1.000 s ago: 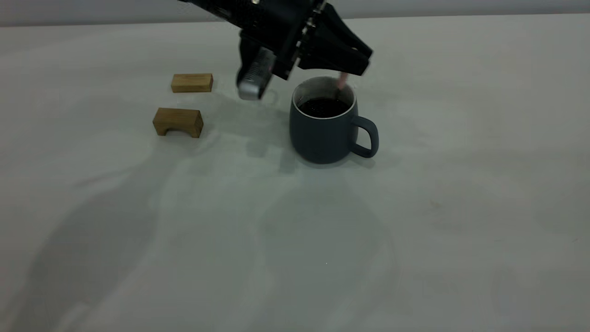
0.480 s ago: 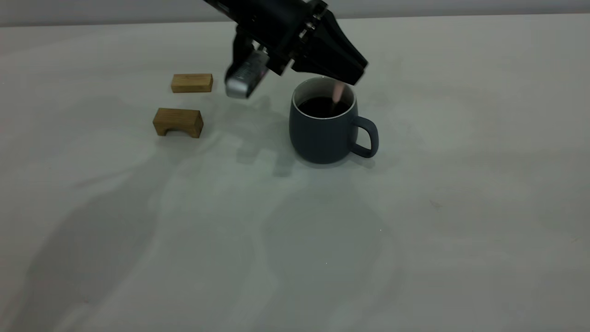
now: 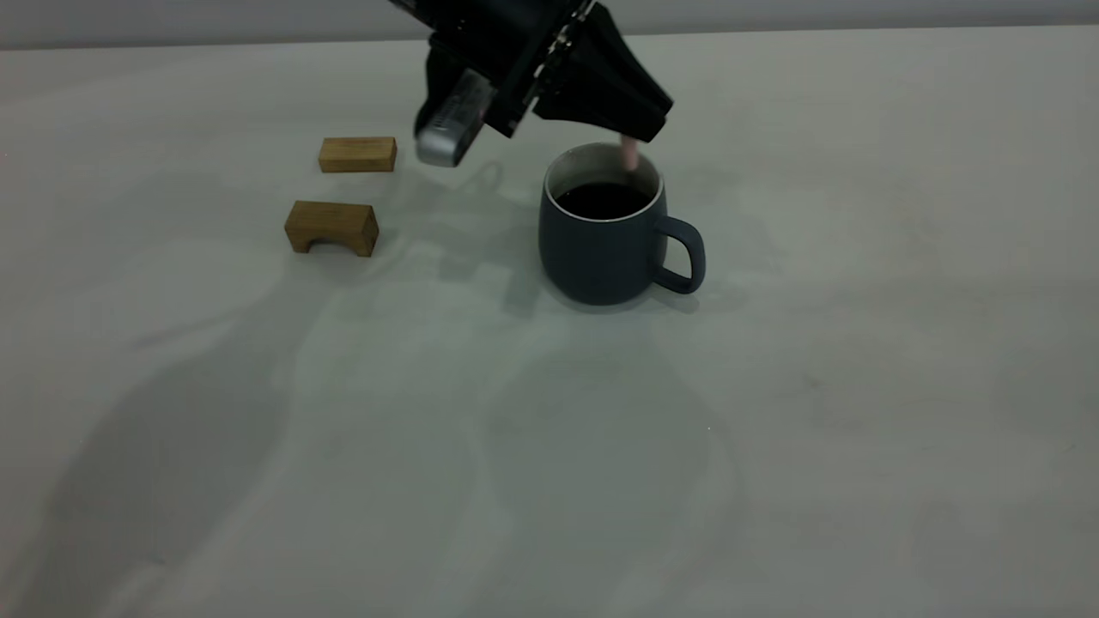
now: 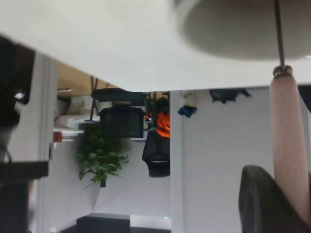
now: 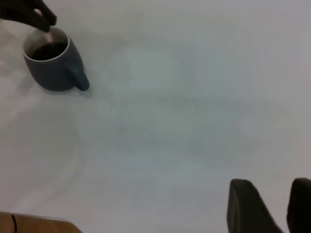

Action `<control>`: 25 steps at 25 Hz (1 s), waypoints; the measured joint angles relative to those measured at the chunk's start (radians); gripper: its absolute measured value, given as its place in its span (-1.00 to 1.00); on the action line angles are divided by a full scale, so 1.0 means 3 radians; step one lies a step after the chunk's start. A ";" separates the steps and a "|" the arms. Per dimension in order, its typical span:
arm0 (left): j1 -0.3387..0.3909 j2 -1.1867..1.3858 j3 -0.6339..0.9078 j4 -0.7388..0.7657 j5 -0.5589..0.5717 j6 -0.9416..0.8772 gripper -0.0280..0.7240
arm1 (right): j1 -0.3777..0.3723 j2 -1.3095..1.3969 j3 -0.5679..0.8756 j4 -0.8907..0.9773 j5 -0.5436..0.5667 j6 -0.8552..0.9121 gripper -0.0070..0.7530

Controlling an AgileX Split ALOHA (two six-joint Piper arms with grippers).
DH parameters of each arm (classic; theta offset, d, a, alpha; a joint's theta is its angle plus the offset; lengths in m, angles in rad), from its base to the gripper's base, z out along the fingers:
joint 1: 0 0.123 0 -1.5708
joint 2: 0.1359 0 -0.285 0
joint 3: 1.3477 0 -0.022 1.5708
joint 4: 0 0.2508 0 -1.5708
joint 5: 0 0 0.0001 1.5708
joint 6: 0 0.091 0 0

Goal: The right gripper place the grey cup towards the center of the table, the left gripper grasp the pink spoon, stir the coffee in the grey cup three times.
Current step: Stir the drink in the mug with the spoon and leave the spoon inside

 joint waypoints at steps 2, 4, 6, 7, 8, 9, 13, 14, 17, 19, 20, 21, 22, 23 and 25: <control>-0.0007 0.0013 0.0000 -0.0068 -0.0020 0.0122 -0.60 | 0.0000 0.0000 0.0000 0.0000 0.0000 0.0000 -0.35; -0.0011 0.0013 0.0000 -0.0071 -0.0020 0.0141 -0.60 | 0.0000 0.0000 0.0000 0.0000 0.0000 0.0000 -0.35; -0.0011 0.0013 0.0000 -0.0071 -0.0023 0.0141 -0.60 | 0.0000 0.0000 0.0000 0.0000 0.0000 0.0000 -0.35; -0.0011 0.0013 0.0000 -0.0071 -0.0023 0.0145 -0.60 | 0.0000 0.0000 0.0000 0.0000 0.0000 0.0000 -0.35; -0.0011 0.0013 0.0000 -0.0068 -0.0023 0.0149 -0.60 | 0.0000 0.0000 0.0000 0.0000 0.0000 0.0000 -0.35; -0.0011 0.0013 0.0000 -0.0068 -0.0018 0.0156 -0.60 | 0.0000 0.0000 0.0000 0.0000 0.0000 0.0000 -0.35; -0.0017 0.0013 0.0000 -0.0068 0.0032 0.0167 -0.59 | 0.0000 0.0000 0.0000 0.0000 0.0000 0.0000 -0.35; -0.0017 0.0013 0.0000 -0.0071 0.0047 0.0167 -0.55 | 0.0000 0.0000 0.0000 0.0000 0.0000 0.0000 -0.35; -0.0028 0.0013 0.0000 -0.0046 0.0110 0.0170 -0.19 | 0.0000 0.0000 0.0000 0.0000 0.0000 0.0000 -0.35; -0.0035 0.0013 0.0000 0.0053 0.0123 0.0177 0.12 | 0.0000 0.0000 0.0000 0.0000 0.0000 0.0000 -0.35; -0.0038 0.0013 0.0000 0.0109 0.0123 0.0177 0.25 | 0.0000 0.0000 0.0000 0.0000 0.0000 0.0000 -0.35; -0.0038 0.0013 0.0000 0.0187 0.0123 0.0177 0.35 | 0.0000 0.0000 0.0000 0.0000 0.0000 0.0000 -0.35; -0.0038 0.0013 -0.0012 0.0274 0.0123 0.0177 0.44 | 0.0000 0.0000 0.0000 0.0000 0.0000 0.0000 -0.35; -0.0038 0.0013 -0.0049 0.0371 0.0123 0.0177 0.51 | 0.0000 0.0000 0.0000 0.0000 0.0000 0.0000 -0.35; -0.0034 0.0013 -0.0176 0.0690 0.0123 0.0177 0.58 | 0.0000 0.0000 0.0000 0.0000 0.0000 0.0000 -0.35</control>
